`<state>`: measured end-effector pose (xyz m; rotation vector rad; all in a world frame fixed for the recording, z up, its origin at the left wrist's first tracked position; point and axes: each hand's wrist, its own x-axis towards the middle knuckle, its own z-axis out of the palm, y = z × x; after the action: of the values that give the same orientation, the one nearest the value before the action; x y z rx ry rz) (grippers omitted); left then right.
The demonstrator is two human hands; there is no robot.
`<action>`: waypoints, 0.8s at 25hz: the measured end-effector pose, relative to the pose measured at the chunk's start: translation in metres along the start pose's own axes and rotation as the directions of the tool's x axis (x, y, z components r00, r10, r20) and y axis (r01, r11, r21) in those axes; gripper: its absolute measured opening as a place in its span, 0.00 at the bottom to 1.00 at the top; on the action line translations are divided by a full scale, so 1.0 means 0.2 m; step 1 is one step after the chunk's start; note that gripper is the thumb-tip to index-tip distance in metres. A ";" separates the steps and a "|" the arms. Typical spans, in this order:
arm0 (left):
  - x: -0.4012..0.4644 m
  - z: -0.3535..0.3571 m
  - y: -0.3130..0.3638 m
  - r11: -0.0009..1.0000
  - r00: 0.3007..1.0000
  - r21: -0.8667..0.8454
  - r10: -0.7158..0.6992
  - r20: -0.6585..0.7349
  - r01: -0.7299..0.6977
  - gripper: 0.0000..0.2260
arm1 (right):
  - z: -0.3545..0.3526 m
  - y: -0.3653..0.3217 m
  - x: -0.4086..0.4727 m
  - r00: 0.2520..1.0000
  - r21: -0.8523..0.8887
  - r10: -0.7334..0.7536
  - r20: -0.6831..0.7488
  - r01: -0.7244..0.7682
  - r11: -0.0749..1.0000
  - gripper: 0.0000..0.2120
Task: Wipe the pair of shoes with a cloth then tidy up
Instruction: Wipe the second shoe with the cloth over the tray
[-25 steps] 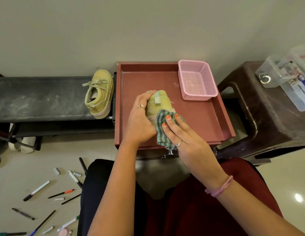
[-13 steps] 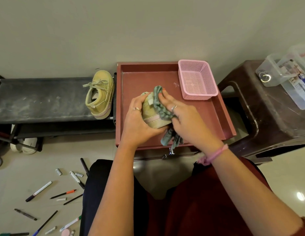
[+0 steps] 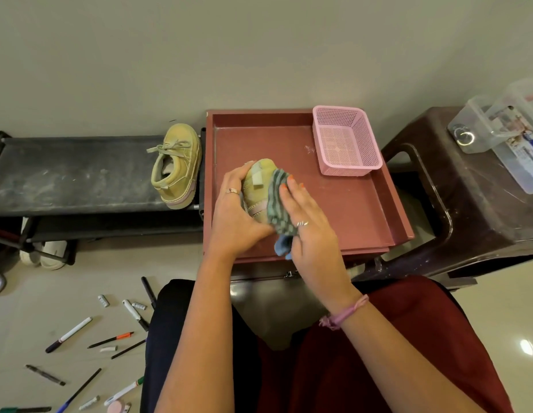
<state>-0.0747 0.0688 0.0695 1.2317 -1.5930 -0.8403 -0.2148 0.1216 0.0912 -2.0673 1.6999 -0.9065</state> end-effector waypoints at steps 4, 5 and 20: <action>-0.02 -0.03 -0.01 1.000 1.000 0.003 -0.010 -0.007 0.010 0.41 | -0.07 -0.02 0.14 0.979 0.072 0.144 0.145 -0.155 0.985 0.34; -0.01 -0.05 -0.02 1.000 0.999 0.000 -0.020 -0.026 0.020 0.40 | -0.07 -0.04 0.12 0.983 0.008 0.054 0.176 -0.057 0.998 0.33; -0.04 -0.09 -0.03 0.999 1.000 0.013 -0.029 0.003 0.029 0.38 | -0.09 -0.27 0.21 0.914 -0.477 0.023 0.405 0.190 0.858 0.28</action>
<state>-0.0555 0.0746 0.0678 1.2659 -1.5886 -0.8516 -0.1813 0.0983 0.1495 -2.4530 1.7478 -0.0095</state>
